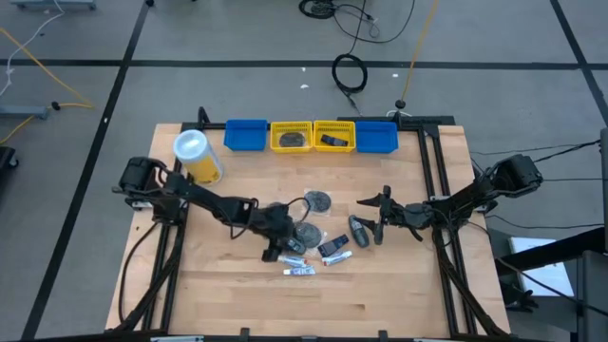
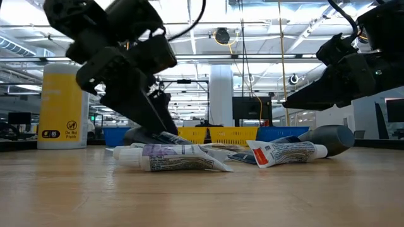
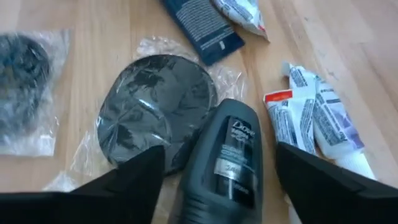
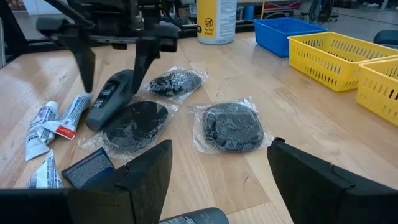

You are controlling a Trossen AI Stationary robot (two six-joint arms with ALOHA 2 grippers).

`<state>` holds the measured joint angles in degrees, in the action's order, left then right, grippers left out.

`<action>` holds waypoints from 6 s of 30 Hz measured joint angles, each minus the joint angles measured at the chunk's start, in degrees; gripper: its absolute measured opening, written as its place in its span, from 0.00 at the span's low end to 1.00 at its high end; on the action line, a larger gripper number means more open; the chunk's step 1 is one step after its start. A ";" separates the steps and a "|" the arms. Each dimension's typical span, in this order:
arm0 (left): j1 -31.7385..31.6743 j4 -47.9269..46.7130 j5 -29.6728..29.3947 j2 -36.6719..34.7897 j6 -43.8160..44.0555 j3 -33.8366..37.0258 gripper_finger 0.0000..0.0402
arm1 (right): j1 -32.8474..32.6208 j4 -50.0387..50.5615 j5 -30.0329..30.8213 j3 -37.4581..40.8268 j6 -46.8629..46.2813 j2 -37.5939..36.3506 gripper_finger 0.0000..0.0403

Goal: Pick & Place Travel size toiletries
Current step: Put the deodorant into the left blue bin

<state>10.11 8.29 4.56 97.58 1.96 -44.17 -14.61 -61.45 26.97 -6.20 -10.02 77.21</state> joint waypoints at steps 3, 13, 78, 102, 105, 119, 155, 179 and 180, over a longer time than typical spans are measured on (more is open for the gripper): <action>2.54 -3.07 -7.94 1.05 -2.48 0.03 0.82 | 0.00 -0.02 -0.01 0.00 -0.01 0.00 0.64; 3.92 -1.45 -10.56 2.54 -1.88 0.07 0.70 | 0.00 -0.04 -0.01 -0.02 0.00 0.00 0.64; -20.04 21.43 -29.46 10.21 11.10 -0.95 0.90 | 0.04 0.87 0.27 -0.02 0.20 0.00 0.64; -24.78 20.35 -17.78 11.98 16.19 -0.93 0.90 | 0.05 0.43 0.27 -0.02 0.00 0.00 0.64; -24.98 20.70 -16.57 11.98 16.41 -0.93 0.88 | 0.04 0.43 0.27 -0.02 0.01 0.00 0.64; -24.92 19.54 -17.04 11.98 12.71 -0.93 0.50 | 0.04 0.44 0.27 -0.02 0.00 0.00 0.64; -27.67 2.81 -11.70 -6.07 2.25 -0.93 0.63 | 0.07 0.44 0.30 -0.02 0.00 0.00 0.64; -26.08 15.93 -17.29 10.13 12.84 -0.95 0.62 | 0.06 0.46 0.30 -0.02 0.15 0.00 0.64; -26.10 15.93 -17.45 10.12 12.78 -0.95 0.59 | 0.07 0.48 0.29 -0.01 0.15 0.00 0.64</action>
<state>-15.99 24.23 -12.89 107.70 14.74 -45.12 -14.55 -60.97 27.26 -6.20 -9.87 77.21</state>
